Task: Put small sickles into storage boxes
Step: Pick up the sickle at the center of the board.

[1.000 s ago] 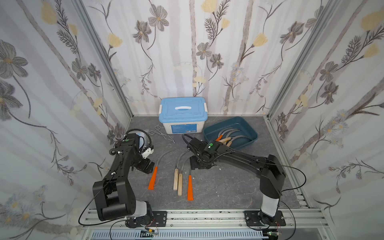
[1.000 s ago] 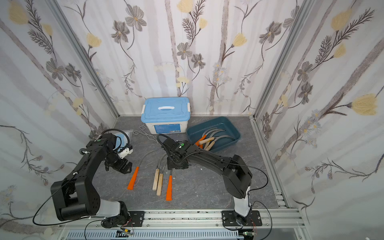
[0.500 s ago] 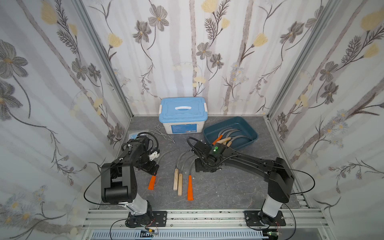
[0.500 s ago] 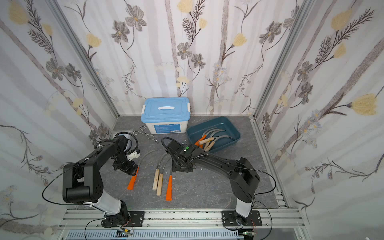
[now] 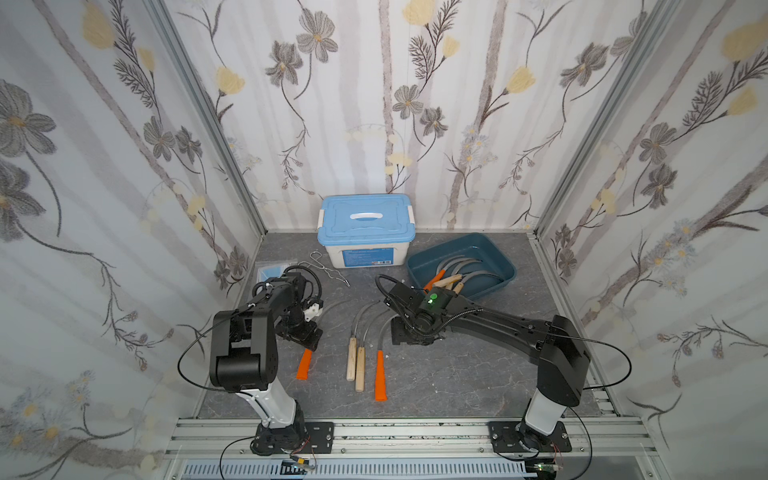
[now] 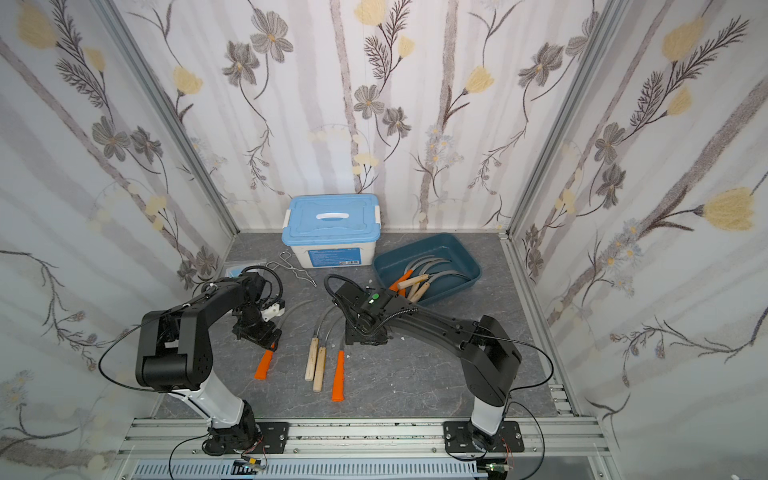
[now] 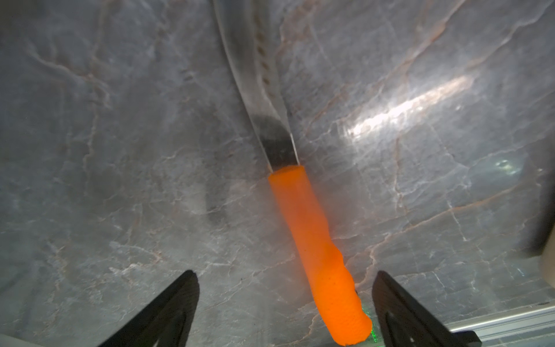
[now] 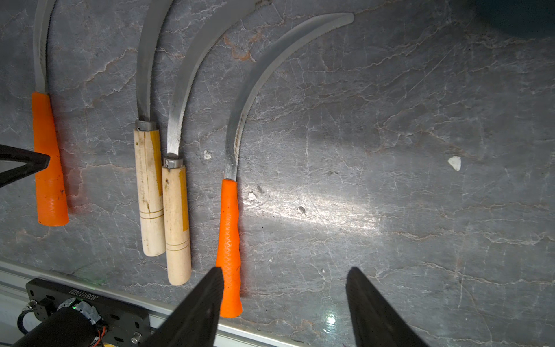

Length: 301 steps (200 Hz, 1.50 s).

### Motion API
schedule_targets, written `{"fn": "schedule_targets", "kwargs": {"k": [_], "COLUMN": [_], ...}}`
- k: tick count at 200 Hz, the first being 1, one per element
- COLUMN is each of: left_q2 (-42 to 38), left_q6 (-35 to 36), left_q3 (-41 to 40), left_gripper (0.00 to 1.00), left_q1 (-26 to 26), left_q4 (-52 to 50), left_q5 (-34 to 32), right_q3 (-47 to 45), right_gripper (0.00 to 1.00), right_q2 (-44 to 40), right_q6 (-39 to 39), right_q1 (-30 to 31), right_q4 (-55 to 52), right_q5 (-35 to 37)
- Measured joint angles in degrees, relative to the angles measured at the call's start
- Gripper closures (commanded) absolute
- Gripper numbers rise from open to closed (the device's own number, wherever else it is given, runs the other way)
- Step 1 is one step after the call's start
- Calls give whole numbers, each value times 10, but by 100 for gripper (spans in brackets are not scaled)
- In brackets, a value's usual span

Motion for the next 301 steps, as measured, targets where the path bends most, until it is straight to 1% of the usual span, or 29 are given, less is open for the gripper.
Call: {"fn": "schedule_targets", "kwargs": {"k": [25, 57, 72, 99, 108, 133, 169, 189, 253, 260, 293, 301], "left_q2": [4, 15, 21, 26, 27, 34, 38, 45, 59, 60, 61, 61], "left_q6": [-5, -14, -18, -28, -29, -30, -32, -36, -47, -48, -60, -62], "left_q3": [-5, -9, -10, -10, -10, -10, -9, -3, 6, 6, 7, 7], "left_gripper": [8, 11, 15, 16, 19, 24, 24, 27, 27, 29, 30, 33], "left_q1": [-6, -11, -12, -13, -14, -16, -17, -17, -25, -25, -31, -31], "left_q4": [5, 17, 23, 28, 28, 30, 30, 26, 16, 16, 13, 13], "left_q5": [-4, -5, -5, -11, -13, -23, -29, -29, -39, -39, -39, -39], "right_q3": [0, 0, 0, 0, 0, 2, 7, 8, 8, 8, 8, 8], "right_gripper": [33, 33, 33, 33, 33, 33, 33, 33, 33, 33, 33, 33], "right_q2": [0, 3, 4, 5, 6, 10, 13, 14, 14, 14, 14, 14], "right_q6": [0, 0, 0, -2, -2, -3, -7, -7, -7, -7, -7, -7], "right_q1": [-4, -5, -6, -8, -9, -10, -11, -12, -15, -15, -15, -15], "right_q4": [0, 0, 0, 0, 0, 0, 0, 0, 0, 0, 0, 0], "right_q5": [0, 0, 0, 0, 0, 0, 0, 0, 0, 0, 0, 0]}}
